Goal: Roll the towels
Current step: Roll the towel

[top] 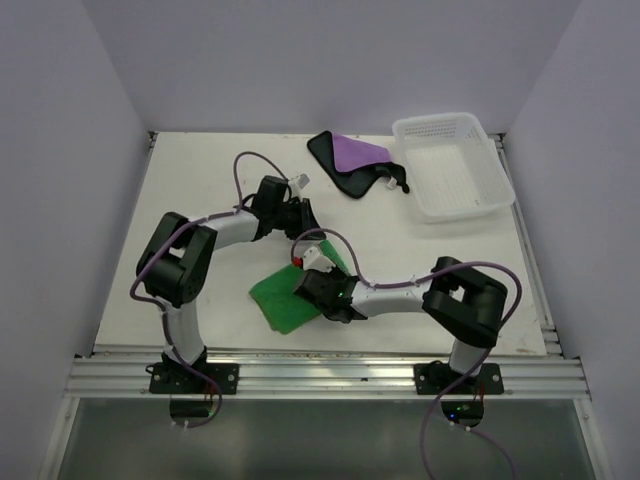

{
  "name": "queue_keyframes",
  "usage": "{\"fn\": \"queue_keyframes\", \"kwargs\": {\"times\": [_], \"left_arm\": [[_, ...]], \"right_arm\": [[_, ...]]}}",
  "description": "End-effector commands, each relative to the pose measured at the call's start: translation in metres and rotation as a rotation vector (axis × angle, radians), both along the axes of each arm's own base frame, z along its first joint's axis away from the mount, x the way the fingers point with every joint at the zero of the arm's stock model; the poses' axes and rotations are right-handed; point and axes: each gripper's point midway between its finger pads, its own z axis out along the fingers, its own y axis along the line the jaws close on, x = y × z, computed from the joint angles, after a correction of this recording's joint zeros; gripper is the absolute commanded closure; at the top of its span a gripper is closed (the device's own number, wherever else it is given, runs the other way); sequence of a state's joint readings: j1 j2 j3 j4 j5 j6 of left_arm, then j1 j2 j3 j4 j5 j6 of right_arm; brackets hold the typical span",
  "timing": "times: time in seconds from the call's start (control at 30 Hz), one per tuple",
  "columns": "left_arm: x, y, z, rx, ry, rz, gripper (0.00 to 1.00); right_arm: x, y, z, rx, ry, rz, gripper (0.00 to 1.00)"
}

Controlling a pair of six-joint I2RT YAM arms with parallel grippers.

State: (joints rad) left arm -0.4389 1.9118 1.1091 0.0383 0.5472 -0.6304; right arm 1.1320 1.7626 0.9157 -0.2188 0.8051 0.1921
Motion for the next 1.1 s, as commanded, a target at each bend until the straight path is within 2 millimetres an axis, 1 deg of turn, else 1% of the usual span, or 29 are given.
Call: {"fn": "queue_keyframes", "kwargs": {"times": [0.0,0.13,0.17,0.2,0.23,0.33,0.4,0.53,0.67,0.7,0.73,0.8,0.87,0.9,0.97,1.07], "left_arm": [[0.011,0.000,0.029,-0.011,-0.084,-0.009,0.78],[0.012,0.002,0.034,0.000,-0.100,-0.004,0.78],[0.008,0.006,0.032,0.024,-0.075,0.002,0.78],[0.010,0.008,0.037,0.035,-0.098,0.014,0.78],[0.009,0.008,0.040,0.036,-0.106,0.012,0.78],[0.006,0.008,0.053,0.024,-0.127,0.013,0.78],[0.004,0.007,0.062,0.017,-0.151,0.008,0.78],[-0.004,0.002,0.073,-0.003,-0.183,-0.012,0.78],[-0.020,-0.006,0.064,-0.015,-0.162,-0.064,0.78],[-0.020,-0.010,0.061,-0.022,-0.179,-0.077,0.78],[-0.026,-0.015,0.057,-0.021,-0.178,-0.098,0.78],[-0.032,-0.018,0.041,-0.006,-0.154,-0.110,0.78],[-0.036,-0.023,0.035,-0.021,-0.147,-0.129,0.79],[-0.039,-0.024,0.028,-0.023,-0.124,-0.131,0.79],[-0.039,-0.028,0.026,-0.040,-0.126,-0.144,0.79],[-0.040,-0.034,0.030,-0.068,-0.134,-0.162,0.80]], "right_arm": [[-0.002,-0.003,0.004,-0.135,-0.055,-0.001,1.00],[-0.012,0.004,-0.003,-0.224,-0.065,0.046,1.00],[-0.013,0.006,-0.004,-0.241,-0.070,0.051,1.00],[-0.012,0.010,-0.002,-0.250,-0.081,0.052,1.00],[-0.015,0.009,-0.009,-0.289,-0.075,0.064,1.00],[-0.018,0.015,-0.015,-0.333,-0.069,0.085,1.00],[-0.018,0.020,-0.014,-0.346,-0.073,0.093,1.00],[-0.020,0.020,-0.025,-0.415,-0.047,0.106,1.00],[-0.021,0.024,-0.030,-0.442,-0.033,0.119,1.00],[-0.021,0.025,-0.031,-0.449,-0.031,0.121,1.00],[-0.021,0.025,-0.032,-0.456,-0.028,0.124,1.00],[-0.022,0.024,-0.036,-0.477,-0.024,0.131,1.00],[-0.023,0.025,-0.038,-0.490,-0.017,0.139,1.00],[-0.023,0.024,-0.039,-0.499,-0.015,0.142,1.00],[-0.024,0.025,-0.040,-0.505,-0.011,0.146,1.00],[-0.024,0.025,-0.044,-0.516,0.006,0.152,1.00]]}}
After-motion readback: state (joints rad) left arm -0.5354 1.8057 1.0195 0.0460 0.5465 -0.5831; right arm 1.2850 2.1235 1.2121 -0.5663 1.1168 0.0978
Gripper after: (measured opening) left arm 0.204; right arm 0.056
